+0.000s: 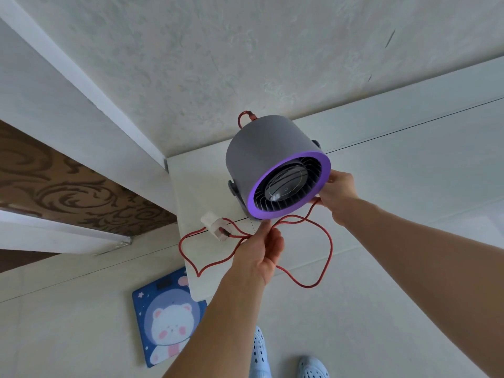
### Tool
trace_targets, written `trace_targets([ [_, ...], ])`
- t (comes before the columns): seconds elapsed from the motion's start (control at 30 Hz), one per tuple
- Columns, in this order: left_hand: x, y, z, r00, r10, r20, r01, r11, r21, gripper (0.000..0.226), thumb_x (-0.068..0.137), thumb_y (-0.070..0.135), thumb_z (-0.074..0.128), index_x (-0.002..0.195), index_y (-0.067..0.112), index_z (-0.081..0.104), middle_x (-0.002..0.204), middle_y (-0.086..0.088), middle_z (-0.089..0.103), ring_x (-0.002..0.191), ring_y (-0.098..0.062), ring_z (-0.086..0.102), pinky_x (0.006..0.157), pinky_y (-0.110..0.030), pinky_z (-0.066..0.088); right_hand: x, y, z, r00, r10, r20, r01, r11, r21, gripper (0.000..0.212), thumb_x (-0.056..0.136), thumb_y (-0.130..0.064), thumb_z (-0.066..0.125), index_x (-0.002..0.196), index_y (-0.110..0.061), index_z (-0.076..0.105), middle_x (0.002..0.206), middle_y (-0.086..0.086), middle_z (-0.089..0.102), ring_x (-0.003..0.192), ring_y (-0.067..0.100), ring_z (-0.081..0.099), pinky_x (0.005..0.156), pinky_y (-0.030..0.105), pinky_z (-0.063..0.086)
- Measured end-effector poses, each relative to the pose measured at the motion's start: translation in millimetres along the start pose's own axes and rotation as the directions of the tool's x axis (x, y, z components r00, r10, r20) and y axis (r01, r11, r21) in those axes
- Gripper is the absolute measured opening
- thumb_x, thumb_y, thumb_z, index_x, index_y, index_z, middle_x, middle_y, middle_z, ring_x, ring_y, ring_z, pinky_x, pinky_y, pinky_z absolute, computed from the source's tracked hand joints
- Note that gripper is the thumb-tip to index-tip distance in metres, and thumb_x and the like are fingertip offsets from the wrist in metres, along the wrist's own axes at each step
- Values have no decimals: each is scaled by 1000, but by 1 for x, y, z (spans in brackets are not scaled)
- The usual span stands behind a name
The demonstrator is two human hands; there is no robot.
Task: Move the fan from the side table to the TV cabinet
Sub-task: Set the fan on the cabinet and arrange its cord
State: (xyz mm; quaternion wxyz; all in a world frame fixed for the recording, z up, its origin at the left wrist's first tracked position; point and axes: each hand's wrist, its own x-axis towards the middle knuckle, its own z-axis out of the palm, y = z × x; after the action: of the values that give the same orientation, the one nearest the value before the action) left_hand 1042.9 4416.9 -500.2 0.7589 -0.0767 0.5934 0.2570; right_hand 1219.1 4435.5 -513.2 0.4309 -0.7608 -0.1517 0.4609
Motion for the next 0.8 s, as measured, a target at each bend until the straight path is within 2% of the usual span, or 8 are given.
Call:
trace_targets([
  [0.13,-6,-5,5,1000,-6,22,9,987,-162,19,84,9,71,93,-7,63,61,-18,71,49,-26,70,39,-28,54,-2,1,-1,1000,1,-30,-1,1000,-11,34,80,16,61,78,-16,74,72,0,73,60,16,70,52,25,59],
  [0.3,-6,-14,7,999,2,50,10,967,-254,17,93,5,60,102,-9,61,79,-22,73,72,-32,72,56,-38,62,-3,9,-10,997,57,-44,-57,998,9,38,82,14,61,77,-22,73,80,0,73,80,24,65,84,43,59],
  [0.4,-6,-19,5,998,2,66,12,975,-220,20,95,0,54,110,-10,61,94,-24,71,83,-32,70,65,-39,61,-5,12,-14,996,73,-55,-71,997,38,34,84,11,61,100,-16,74,85,-3,70,82,17,64,89,40,56],
  [0.5,-11,-22,4,996,10,89,6,984,-181,24,94,-5,51,116,-11,58,100,-24,69,84,-32,69,57,-39,62,-9,10,-15,995,70,-73,-64,994,88,37,85,5,64,117,-13,70,86,-8,68,79,8,61,84,31,53],
  [0.57,-15,-22,4,996,6,86,6,991,-133,24,95,-2,52,116,-10,57,104,-24,68,84,-33,70,53,-38,61,-14,10,-15,994,68,-85,-60,993,98,38,86,0,65,122,-14,68,97,-3,70,87,13,63,88,34,53],
  [0.67,-23,-22,1,998,46,51,-50,997,64,18,93,8,60,104,-6,61,92,-19,70,77,-29,71,52,-35,60,-20,12,-16,988,81,-130,-70,994,88,42,89,-6,66,130,-14,62,120,7,66,104,23,63,96,42,52],
  [0.73,-29,-24,-2,992,115,42,-122,965,231,15,90,15,66,93,0,64,79,-13,70,69,-24,69,53,-32,58,-24,13,-18,985,80,-155,-71,996,63,43,90,-4,63,132,-13,59,120,9,64,102,25,63,97,43,52],
  [0.8,-35,-24,-7,958,278,72,-284,878,385,16,86,22,71,86,6,66,68,-6,68,62,-19,67,54,-29,55,-28,15,-20,981,85,-176,-75,995,66,43,90,-2,60,131,-11,58,112,9,64,91,24,64,93,41,54],
])
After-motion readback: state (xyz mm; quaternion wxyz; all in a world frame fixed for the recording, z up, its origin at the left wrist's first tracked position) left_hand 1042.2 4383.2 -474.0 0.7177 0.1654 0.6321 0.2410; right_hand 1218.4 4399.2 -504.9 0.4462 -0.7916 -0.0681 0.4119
